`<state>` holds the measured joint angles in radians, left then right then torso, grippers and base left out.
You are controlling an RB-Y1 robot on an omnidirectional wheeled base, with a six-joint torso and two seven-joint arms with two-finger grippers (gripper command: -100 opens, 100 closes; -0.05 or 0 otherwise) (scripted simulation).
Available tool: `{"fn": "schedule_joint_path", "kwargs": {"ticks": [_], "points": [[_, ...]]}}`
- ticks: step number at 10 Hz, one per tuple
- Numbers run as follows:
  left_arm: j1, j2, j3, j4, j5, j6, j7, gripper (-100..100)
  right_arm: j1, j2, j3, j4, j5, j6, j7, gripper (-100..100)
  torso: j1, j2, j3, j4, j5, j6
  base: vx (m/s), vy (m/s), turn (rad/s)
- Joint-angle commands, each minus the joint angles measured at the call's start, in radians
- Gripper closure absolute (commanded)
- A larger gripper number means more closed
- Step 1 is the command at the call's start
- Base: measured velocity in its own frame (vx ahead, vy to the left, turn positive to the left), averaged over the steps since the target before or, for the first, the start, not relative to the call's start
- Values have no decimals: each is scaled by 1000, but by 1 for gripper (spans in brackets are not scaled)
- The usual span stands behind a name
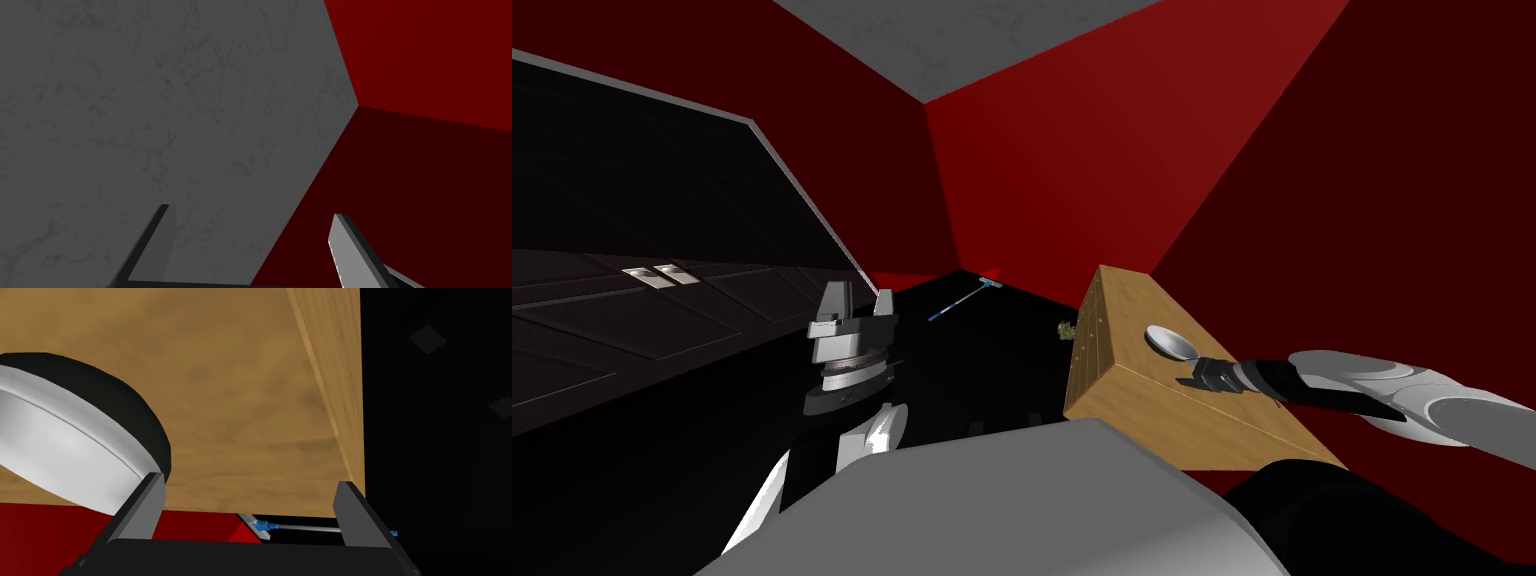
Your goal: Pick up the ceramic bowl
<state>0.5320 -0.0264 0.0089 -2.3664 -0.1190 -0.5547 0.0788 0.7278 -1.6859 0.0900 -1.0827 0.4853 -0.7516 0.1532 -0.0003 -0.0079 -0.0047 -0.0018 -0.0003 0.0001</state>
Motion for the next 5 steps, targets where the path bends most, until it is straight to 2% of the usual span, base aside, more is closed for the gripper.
{"fn": "schedule_joint_path", "kwargs": {"ticks": [1, 3, 4, 5], "points": [[0, 0, 0, 0, 0, 0, 0, 0, -19, -27, 35, 35, 17, 4, -2, -100, 0, 0, 0, 0, 0, 0, 96, -5, 60], [0, 0, 0, 0, 0, 0, 0, 0, -26, -56, 78, 74, 35, 19, 4, -100, 0, 0, 0, 0, 0, -1, 140, -13, 118], [0, 0, 0, 0, 0, 0, 0, 0, -26, -56, 78, 74, 35, 19, 4, -100, 0, -2, -1, 0, 0, 0, 116, -9, 27], [0, 0, 0, 0, 0, 0, 0, 0, -28, -68, 118, 97, 48, 28, 7, -100, 0, 0, 0, 0, 0, 0, 138, 15, 115]]}}
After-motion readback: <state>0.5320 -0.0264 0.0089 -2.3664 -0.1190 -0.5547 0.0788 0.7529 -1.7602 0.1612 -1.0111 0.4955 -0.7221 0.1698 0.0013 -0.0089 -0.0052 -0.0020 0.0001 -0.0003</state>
